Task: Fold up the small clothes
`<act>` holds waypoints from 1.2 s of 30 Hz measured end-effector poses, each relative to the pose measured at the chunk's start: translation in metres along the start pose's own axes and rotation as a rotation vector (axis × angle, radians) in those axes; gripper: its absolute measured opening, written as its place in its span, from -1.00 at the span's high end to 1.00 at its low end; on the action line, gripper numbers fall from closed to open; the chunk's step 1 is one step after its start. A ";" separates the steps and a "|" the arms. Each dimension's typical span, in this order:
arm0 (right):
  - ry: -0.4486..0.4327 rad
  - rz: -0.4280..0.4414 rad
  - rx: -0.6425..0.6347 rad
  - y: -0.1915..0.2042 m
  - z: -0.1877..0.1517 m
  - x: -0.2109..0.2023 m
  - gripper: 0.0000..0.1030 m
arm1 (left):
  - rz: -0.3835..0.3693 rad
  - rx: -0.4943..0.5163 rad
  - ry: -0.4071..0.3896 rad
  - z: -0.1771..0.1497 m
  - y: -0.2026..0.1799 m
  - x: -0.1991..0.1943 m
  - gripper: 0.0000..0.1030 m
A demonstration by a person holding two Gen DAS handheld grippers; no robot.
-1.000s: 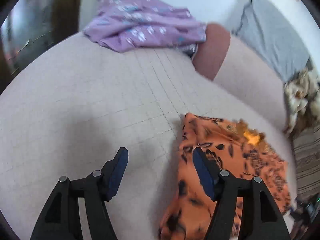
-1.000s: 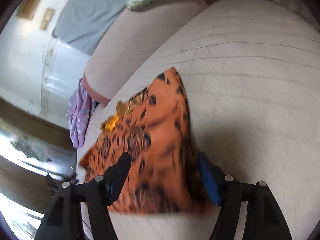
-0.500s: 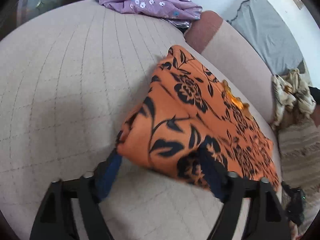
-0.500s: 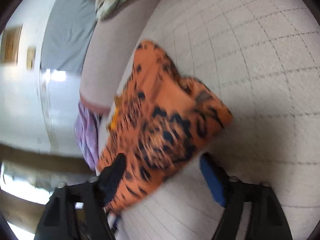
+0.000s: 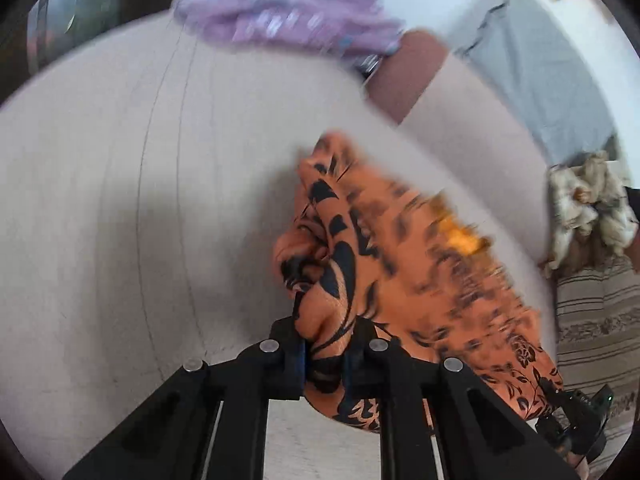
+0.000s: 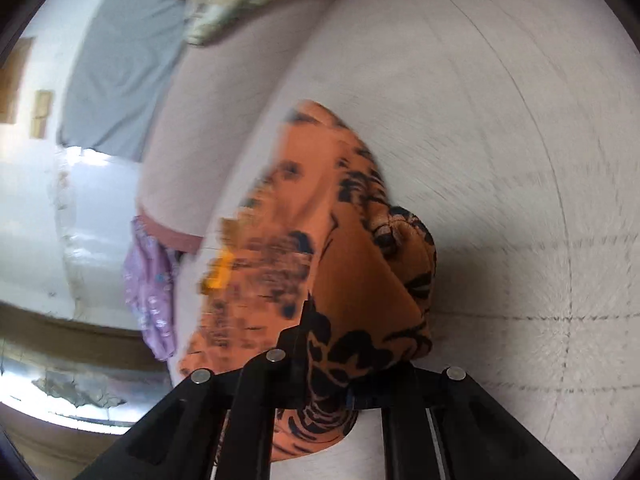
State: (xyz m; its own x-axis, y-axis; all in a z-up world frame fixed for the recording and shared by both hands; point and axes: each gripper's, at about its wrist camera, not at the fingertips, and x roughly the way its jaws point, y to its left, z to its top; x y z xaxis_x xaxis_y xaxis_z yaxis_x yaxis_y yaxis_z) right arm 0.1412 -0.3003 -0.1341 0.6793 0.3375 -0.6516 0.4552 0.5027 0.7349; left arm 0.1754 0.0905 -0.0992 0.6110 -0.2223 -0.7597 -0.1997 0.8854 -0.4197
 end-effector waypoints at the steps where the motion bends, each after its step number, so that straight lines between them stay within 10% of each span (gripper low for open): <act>1: -0.011 0.015 -0.024 0.009 0.002 -0.011 0.79 | -0.016 0.006 -0.017 0.003 -0.006 -0.014 0.74; 10: -0.040 0.072 -0.124 0.012 -0.026 -0.100 0.79 | 0.001 0.063 0.001 -0.064 0.014 -0.061 0.44; 11: 0.003 0.042 -0.106 -0.011 -0.035 -0.093 0.70 | 0.047 0.068 0.076 -0.081 0.029 -0.037 0.00; 13: 0.103 -0.084 -0.068 -0.053 -0.048 -0.075 0.42 | 0.065 0.055 0.191 -0.099 0.057 -0.010 0.00; 16: 0.108 -0.073 -0.056 -0.089 -0.057 -0.094 0.16 | 0.072 0.103 0.097 -0.087 0.061 -0.039 -0.27; 18: 0.043 -0.124 -0.140 -0.078 -0.049 -0.120 -0.48 | 0.043 0.090 0.040 -0.071 0.066 -0.053 -0.29; 23: -0.013 -0.076 -0.298 -0.038 -0.003 -0.133 -0.48 | -0.011 0.108 0.035 -0.028 0.065 -0.042 -0.29; 29: 0.115 -0.118 -0.512 0.006 0.049 -0.049 -0.44 | -0.049 0.204 0.112 -0.005 0.044 0.003 -0.28; 33: 0.148 -0.186 -0.529 0.010 0.069 -0.006 0.16 | -0.048 0.210 0.122 0.015 0.036 0.023 -0.28; 36: 0.164 -0.209 -0.510 0.007 0.073 0.010 0.19 | -0.023 0.233 0.138 0.023 0.029 0.040 -0.27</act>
State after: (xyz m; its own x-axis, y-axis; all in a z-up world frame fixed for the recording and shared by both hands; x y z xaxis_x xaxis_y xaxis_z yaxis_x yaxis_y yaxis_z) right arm 0.1937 -0.3513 -0.1218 0.4877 0.2885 -0.8240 0.2073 0.8786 0.4303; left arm 0.2120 0.1163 -0.1306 0.5003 -0.2832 -0.8182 0.0044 0.9458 -0.3247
